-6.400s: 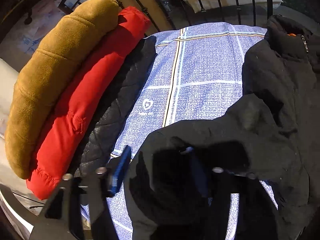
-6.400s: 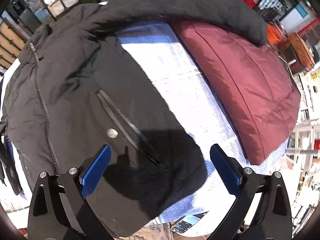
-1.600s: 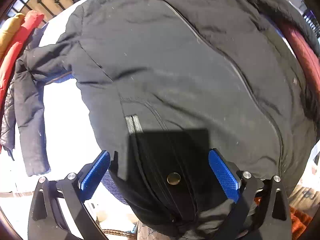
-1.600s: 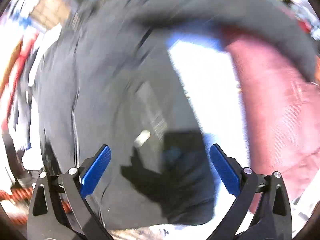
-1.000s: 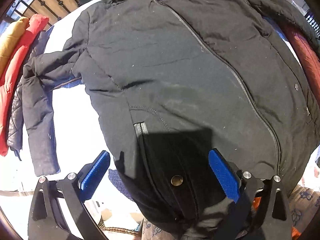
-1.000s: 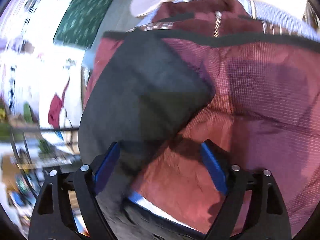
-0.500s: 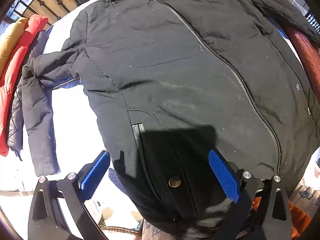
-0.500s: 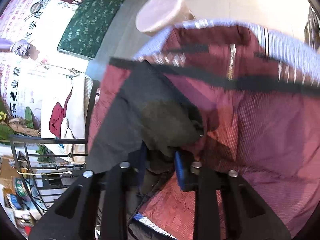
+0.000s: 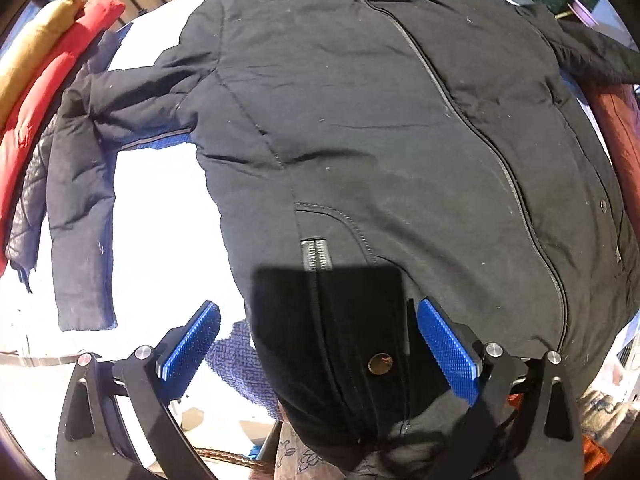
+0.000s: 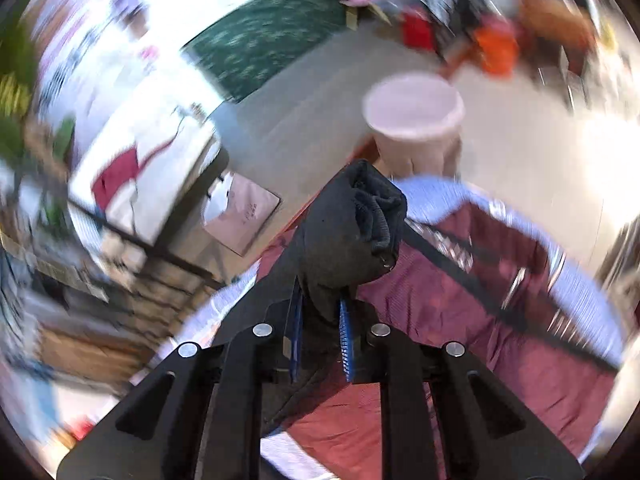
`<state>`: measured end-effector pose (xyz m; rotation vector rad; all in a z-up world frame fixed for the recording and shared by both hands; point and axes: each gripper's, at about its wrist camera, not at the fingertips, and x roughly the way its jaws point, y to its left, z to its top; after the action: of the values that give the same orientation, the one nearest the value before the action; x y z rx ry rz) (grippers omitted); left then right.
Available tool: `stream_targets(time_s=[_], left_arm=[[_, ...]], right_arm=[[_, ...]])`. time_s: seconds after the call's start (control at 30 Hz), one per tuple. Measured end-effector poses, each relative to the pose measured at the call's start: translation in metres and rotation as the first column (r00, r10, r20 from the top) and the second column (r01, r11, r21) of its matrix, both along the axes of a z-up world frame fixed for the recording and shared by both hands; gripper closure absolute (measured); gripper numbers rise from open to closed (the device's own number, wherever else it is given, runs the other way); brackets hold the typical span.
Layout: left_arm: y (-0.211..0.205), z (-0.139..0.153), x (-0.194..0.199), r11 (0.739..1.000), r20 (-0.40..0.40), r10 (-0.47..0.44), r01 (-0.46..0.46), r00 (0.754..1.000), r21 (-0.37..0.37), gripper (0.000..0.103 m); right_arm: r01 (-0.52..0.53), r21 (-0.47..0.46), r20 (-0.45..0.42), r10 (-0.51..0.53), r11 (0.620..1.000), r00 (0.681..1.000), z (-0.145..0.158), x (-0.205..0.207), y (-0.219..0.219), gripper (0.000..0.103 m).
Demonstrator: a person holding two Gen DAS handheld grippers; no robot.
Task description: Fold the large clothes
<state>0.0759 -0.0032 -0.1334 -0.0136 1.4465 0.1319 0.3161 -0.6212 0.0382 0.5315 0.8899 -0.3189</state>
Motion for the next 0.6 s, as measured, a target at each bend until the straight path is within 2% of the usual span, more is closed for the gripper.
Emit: stream_targets(time_s=[0.17, 0.3, 0.33, 0.43, 0.5, 0.53, 0.6], left_arm=[[0.010, 0.000, 0.000, 1.000, 0.013, 0.026, -0.026, 1.000, -0.009, 0.006], [0.021, 0.004, 0.000, 0.999, 0.032, 0.049, -0.048, 0.998, -0.011, 0.006], [0.023, 0.005, 0.000, 0.998, 0.036, 0.055, -0.054, 0.998, -0.008, 0.006], [0.038, 0.009, -0.001, 0.996, 0.053, 0.085, -0.085, 0.995, 0.007, 0.006], [0.049, 0.012, -0.002, 0.993, 0.061, 0.114, -0.115, 0.992, 0.009, 0.006], [0.055, 0.013, -0.003, 0.991, 0.065, 0.130, -0.131, 0.989, 0.011, 0.006], [0.067, 0.016, -0.006, 0.986, 0.072, 0.166, -0.168, 0.983, 0.014, 0.006]], right_arm=[[-0.166, -0.136, 0.035, 0.172, 0.977, 0.984, 0.039, 0.008, 0.084, 0.087], [-0.380, -0.209, 0.081, 0.403, 0.901, 0.912, 0.069, 0.006, 0.186, 0.087], [-0.439, -0.220, 0.091, 0.466, 0.871, 0.880, 0.074, 0.003, 0.214, 0.087], [-0.609, -0.273, 0.119, 0.655, 0.744, 0.746, 0.087, -0.014, 0.310, 0.087], [-0.711, -0.246, 0.146, 0.750, 0.659, 0.645, 0.089, -0.028, 0.371, 0.087], [-0.744, -0.234, 0.149, 0.779, 0.626, 0.609, 0.088, -0.034, 0.393, 0.087], [-0.813, -0.225, 0.138, 0.843, 0.537, 0.519, 0.078, -0.051, 0.451, 0.087]])
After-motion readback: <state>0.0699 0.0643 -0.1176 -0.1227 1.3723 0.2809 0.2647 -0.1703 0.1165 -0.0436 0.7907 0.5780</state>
